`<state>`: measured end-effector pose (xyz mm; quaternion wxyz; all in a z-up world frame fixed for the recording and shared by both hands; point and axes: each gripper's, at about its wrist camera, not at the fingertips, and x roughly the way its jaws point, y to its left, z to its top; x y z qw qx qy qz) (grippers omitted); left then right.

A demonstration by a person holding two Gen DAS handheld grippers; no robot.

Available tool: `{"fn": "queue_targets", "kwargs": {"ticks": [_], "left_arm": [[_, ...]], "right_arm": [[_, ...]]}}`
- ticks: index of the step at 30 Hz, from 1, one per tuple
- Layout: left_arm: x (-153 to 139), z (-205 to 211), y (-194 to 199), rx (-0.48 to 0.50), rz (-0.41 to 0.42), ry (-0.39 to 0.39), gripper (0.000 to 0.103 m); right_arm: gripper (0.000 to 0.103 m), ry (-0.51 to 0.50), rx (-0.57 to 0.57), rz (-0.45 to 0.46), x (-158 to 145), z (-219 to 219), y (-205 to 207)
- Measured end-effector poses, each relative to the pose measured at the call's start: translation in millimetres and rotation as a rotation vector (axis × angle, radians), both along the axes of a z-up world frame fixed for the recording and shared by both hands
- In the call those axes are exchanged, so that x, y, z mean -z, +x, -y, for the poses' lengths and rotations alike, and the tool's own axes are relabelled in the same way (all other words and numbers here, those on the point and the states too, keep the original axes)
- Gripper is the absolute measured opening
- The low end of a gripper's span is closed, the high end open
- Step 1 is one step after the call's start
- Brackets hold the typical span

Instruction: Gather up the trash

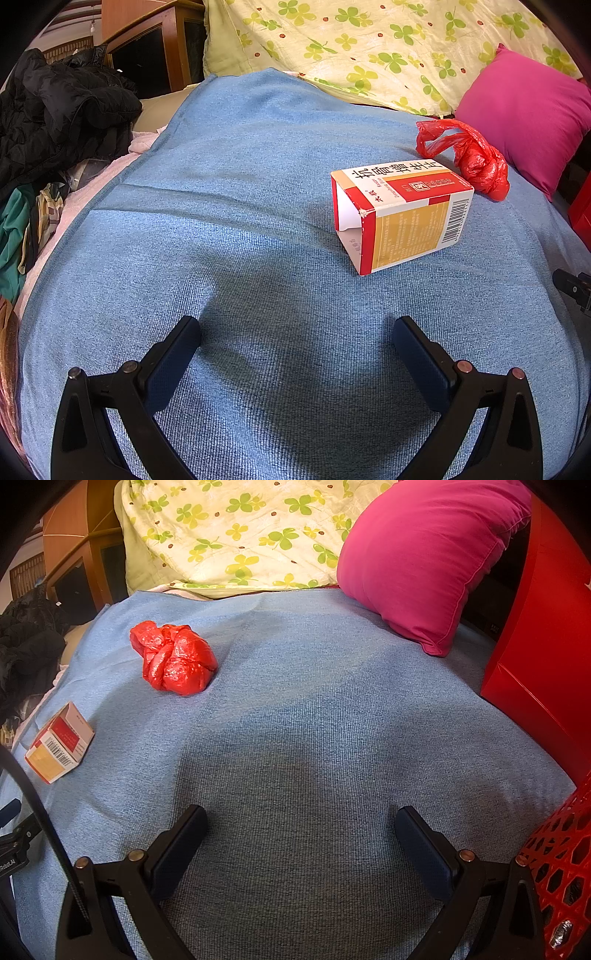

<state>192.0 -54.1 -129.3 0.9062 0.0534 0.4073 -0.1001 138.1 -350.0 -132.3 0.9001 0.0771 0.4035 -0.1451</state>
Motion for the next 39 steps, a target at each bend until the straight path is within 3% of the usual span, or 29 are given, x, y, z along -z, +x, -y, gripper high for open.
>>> {"fn": "queue_targets", "kwargs": {"ticks": [28, 39], "left_arm": [[-0.1, 0.0, 0.1, 0.000, 0.000, 0.000, 0.103], [-0.1, 0.0, 0.1, 0.000, 0.000, 0.000, 0.103]], "right_arm": [[0.103, -0.002, 0.005, 0.001, -0.1, 0.2, -0.1], [0.103, 0.024, 0.067, -0.029, -3.3, -1.4, 0.6]]}}
